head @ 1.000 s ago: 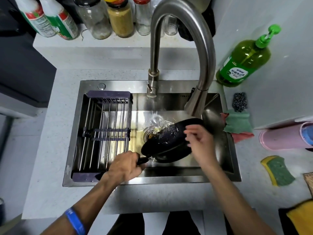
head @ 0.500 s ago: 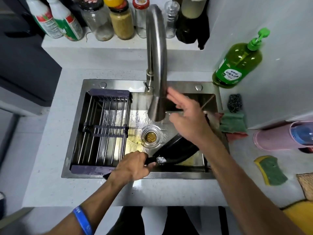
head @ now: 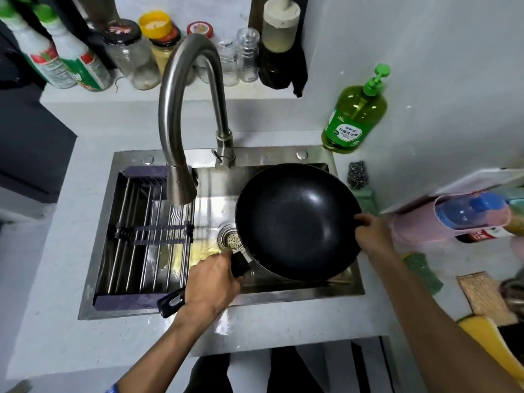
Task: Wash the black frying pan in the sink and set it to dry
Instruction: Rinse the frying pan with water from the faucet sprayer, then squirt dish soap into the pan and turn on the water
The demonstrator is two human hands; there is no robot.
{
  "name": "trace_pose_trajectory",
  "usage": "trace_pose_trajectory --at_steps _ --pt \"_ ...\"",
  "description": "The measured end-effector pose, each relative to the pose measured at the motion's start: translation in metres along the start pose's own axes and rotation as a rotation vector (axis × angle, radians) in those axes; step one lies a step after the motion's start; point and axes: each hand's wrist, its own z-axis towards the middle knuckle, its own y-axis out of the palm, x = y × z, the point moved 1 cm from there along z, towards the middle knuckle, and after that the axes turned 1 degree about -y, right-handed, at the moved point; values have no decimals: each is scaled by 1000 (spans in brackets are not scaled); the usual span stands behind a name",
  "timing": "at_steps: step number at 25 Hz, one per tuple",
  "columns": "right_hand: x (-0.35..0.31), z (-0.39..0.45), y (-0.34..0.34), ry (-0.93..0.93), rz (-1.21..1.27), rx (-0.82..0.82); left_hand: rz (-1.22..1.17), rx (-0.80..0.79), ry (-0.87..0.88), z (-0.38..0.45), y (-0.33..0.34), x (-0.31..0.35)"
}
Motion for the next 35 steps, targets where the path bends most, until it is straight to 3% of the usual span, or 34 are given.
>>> trace_pose_trajectory --at_steps 4,8,12,16,19,22,25,35 --pt "-19 19 -45 -147 -4 115 87 37 26 18 -45 29" --pt "-84 29 -82 -394 -17 248 184 166 82 31 -88 56" --pt "-180 67 -118 -550 20 228 311 252 144 59 -137 87" --pt "-237 117 -124 -557 -290 90 315 227 129 81 -159 101" --pt "-241 149 -117 -583 -441 53 285 236 102 85 -167 92" --pt "-245 166 -121 -607 -287 128 246 240 98 81 -176 80" --pt "-243 178 -120 -574 -126 73 223 228 74 83 -176 71" --pt "-234 182 -114 -596 -205 162 143 195 59 89 -172 78"
